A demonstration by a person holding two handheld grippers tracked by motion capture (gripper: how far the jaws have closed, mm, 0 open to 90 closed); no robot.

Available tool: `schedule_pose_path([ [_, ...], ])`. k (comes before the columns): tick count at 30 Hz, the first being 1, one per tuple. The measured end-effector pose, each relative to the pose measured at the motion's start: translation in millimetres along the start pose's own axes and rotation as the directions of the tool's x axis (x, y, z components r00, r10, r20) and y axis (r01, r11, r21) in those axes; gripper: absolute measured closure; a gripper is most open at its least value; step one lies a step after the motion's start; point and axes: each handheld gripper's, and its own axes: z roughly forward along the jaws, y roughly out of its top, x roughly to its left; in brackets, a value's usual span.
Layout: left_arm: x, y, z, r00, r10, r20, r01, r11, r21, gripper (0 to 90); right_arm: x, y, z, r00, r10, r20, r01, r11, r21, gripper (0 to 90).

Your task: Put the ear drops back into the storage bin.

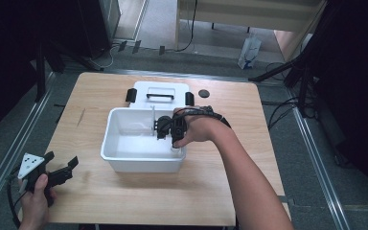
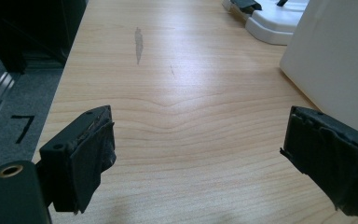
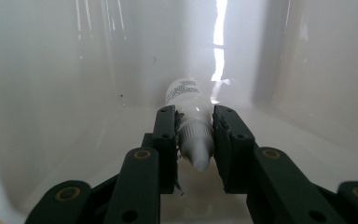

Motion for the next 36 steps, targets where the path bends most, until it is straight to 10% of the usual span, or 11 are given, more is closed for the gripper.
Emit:
schedule_pose_path([
  [36, -0.9, -0.1, -0.2, 1.0000, 0.007, 0.002, -0.007, 1.0000, 0.003, 9.7, -3.4, -3.6, 5.3, 0.9989, 0.043, -0.017, -0.043, 0.998, -0.051, 66.4],
])
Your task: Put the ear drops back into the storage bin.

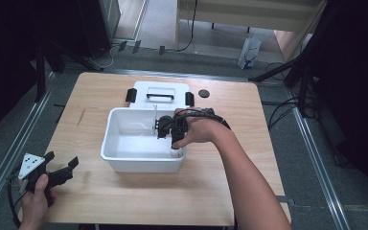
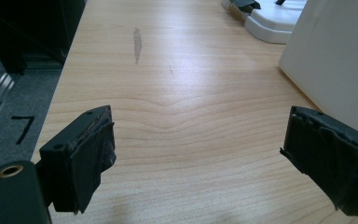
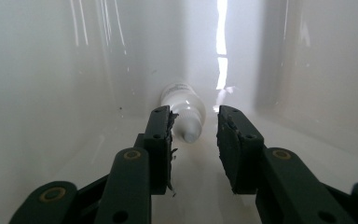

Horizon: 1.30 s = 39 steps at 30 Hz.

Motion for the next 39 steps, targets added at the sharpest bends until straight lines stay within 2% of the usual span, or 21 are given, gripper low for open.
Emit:
schedule_pose_path([
  [1, 0.0, 0.0, 0.0, 1.0000, 0.000, 0.000, 0.000, 1.0000, 0.000, 9.6, 0.0, 0.0, 0.0, 1.0000, 0.000, 0.000, 0.000, 1.000, 0.000, 66.4],
  [4, -0.2, -0.1, 0.1, 1.0000, 0.002, 0.000, -0.002, 1.0000, 0.000, 9.6, -1.2, -2.9, -9.9, 0.9996, 0.027, -0.005, -0.027, 0.998, -0.052, 65.5],
  [8, -0.3, -0.1, 0.0, 1.0000, 0.003, 0.000, -0.003, 1.0000, 0.000, 9.6, -2.4, -7.0, -21.1, 0.9985, 0.054, -0.005, -0.055, 0.995, -0.080, 64.1],
  [11, -0.7, -0.2, 0.3, 1.0000, 0.001, -0.001, -0.001, 1.0000, -0.002, 9.6, -3.5, -9.0, -26.5, 0.9986, 0.053, -0.002, -0.053, 0.994, -0.100, 63.4],
  [12, -0.6, -0.1, 0.2, 1.0000, 0.005, -0.002, -0.005, 1.0000, -0.001, 9.6, -3.3, -10.9, -32.8, 0.9977, 0.068, -0.002, -0.068, 0.992, -0.109, 60.9],
  [14, -0.7, -0.1, 0.2, 1.0000, 0.005, -0.003, -0.005, 1.0000, -0.002, 9.6, -3.9, -12.6, -39.5, 0.9981, 0.060, 0.009, -0.059, 0.990, -0.130, 58.1],
  [16, -0.8, -0.1, 0.2, 1.0000, 0.005, -0.002, -0.005, 1.0000, -0.002, 9.6, -3.0, -14.5, -47.5, 0.9970, 0.077, 0.007, -0.075, 0.987, -0.139, 57.0],
  [17, -0.7, -0.1, 0.2, 1.0000, 0.005, -0.003, -0.005, 1.0000, -0.001, 9.6, -3.3, -15.3, -50.8, 0.9976, 0.068, 0.014, -0.065, 0.987, -0.150, 55.9],
  [22, -0.9, -0.2, 0.3, 1.0000, 0.007, -0.003, -0.007, 1.0000, -0.001, 9.6, -2.2, -22.9, -67.6, 0.9968, 0.077, 0.024, -0.071, 0.982, -0.176, 54.2],
  [29, -1.1, -0.2, 0.1, 0.9999, 0.011, -0.006, -0.011, 0.9999, -0.001, 9.6, -1.8, -41.6, -82.3, 0.9930, 0.107, 0.050, -0.095, 0.976, -0.197, 51.3],
  [33, -1.2, -0.2, 0.0, 0.9999, 0.012, -0.008, -0.012, 0.9999, 0.000, 9.6, -2.0, -51.2, -84.9, 0.9912, 0.119, 0.057, -0.106, 0.975, -0.196, 50.1],
  [34, -1.2, -0.3, 0.1, 0.9999, 0.011, -0.008, -0.012, 0.9999, 0.000, 9.6, -1.5, -57.9, -86.1, 0.9885, 0.139, 0.059, -0.126, 0.973, -0.192, 48.9],
  [39, -0.6, -0.2, -0.1, 1.0000, 0.002, -0.009, -0.002, 1.0000, 0.000, 9.6, -1.7, -72.1, -87.7, 0.9833, 0.167, 0.072, -0.150, 0.970, -0.193, 45.6],
])
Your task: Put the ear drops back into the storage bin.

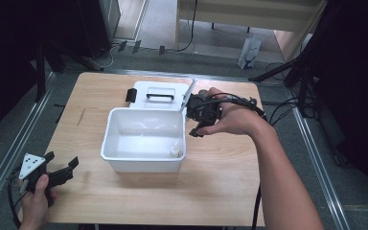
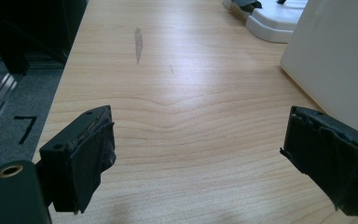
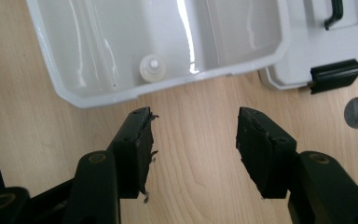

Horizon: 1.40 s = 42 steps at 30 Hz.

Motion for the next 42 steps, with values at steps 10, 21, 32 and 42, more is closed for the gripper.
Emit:
schedule_pose_path([
  [10, -0.2, -0.3, 0.1, 1.0000, 0.000, -0.001, 0.000, 1.0000, -0.002, 9.6, -4.3, -42.6, 7.4, 0.9974, 0.072, 0.010, -0.072, 0.997, 0.023, 39.0],
  [21, -0.3, -0.3, 0.0, 1.0000, 0.001, -0.004, -0.001, 1.0000, -0.003, 9.6, -2.7, -89.6, 25.3, 0.9905, 0.130, 0.045, -0.132, 0.991, 0.036, 32.7],
  [32, -0.6, -0.3, -0.2, 1.0000, 0.007, -0.007, -0.007, 1.0000, -0.003, 9.6, 5.3, -148.2, 51.6, 0.9537, 0.272, 0.129, -0.267, 0.962, -0.052, 17.5],
  [42, -1.2, -0.4, -0.1, 0.9999, 0.006, -0.012, -0.006, 1.0000, -0.004, 9.6, 22.3, -204.0, 78.1, 0.8627, 0.481, 0.157, -0.426, 0.858, -0.285, 13.3],
])
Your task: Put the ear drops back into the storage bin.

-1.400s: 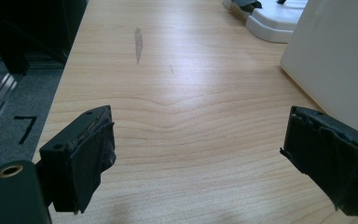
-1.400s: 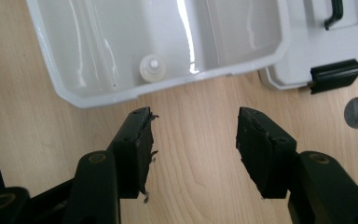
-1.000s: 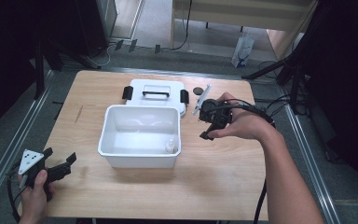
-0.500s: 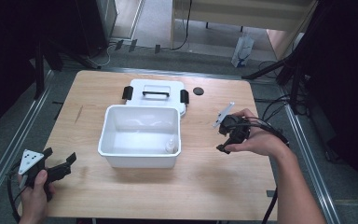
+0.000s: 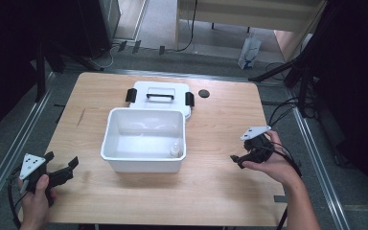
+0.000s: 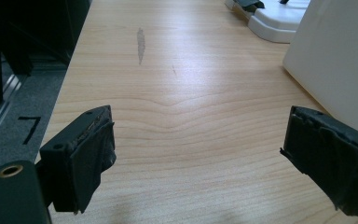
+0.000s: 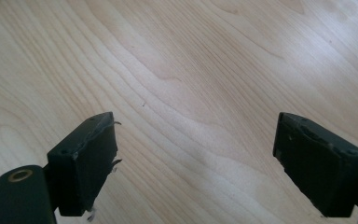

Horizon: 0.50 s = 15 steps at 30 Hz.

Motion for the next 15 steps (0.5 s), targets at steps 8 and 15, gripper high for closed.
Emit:
schedule_pose_path([
  [8, -0.5, -0.2, -0.5, 1.0000, 0.001, -0.001, -0.001, 1.0000, 0.001, 9.6, 11.8, -48.9, 3.3, 0.9811, 0.191, 0.032, -0.180, 0.961, -0.209, 9.8],
  [15, -0.7, -0.2, -0.5, 1.0000, 0.002, -0.003, -0.002, 1.0000, 0.000, 9.6, 22.4, -81.5, -4.3, 0.9499, 0.303, 0.077, -0.264, 0.910, -0.320, 6.5],
])
